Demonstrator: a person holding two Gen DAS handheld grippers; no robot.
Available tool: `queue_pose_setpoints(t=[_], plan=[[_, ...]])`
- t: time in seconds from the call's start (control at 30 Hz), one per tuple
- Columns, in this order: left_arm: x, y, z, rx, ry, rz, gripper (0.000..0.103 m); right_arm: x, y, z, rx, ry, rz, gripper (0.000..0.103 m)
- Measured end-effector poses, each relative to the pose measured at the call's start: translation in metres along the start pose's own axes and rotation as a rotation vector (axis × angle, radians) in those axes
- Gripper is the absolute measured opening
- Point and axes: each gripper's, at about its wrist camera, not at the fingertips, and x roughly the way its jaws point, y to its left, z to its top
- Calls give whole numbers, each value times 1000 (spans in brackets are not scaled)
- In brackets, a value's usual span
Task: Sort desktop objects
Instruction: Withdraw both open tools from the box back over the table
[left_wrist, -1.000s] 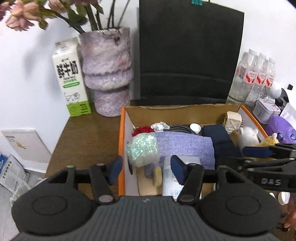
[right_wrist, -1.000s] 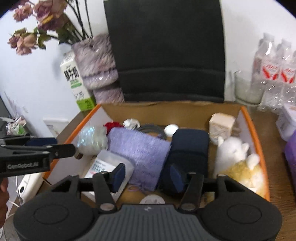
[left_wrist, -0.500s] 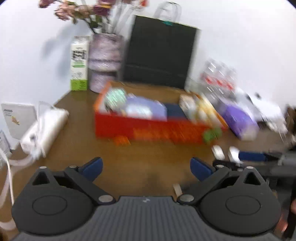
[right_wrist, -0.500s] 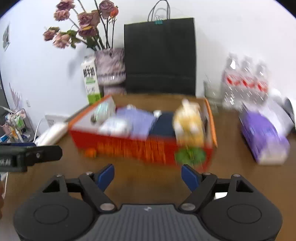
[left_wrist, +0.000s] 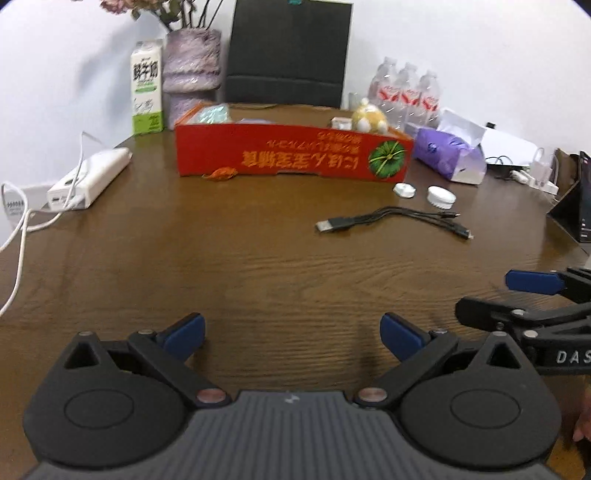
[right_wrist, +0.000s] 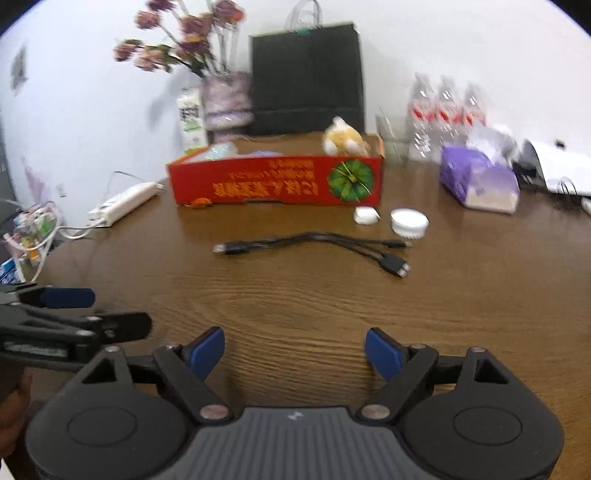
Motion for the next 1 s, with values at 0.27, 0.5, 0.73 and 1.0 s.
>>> queue_pose_setpoints(t=[0.27,0.5,0.73,1.0], plan=[[-1,1,-6,-22,-8,21,103,7,0,1,17,29,-44,88],[2,-5,-7,9,10,51,103,12,-8,1,69,45,-44,88],[6,-10,-7,49,29,75,103,16,-1,2,19,67,-58,92],[7,-10,-6,47,30,77,103,17,-1,3,14,71,-76,92]])
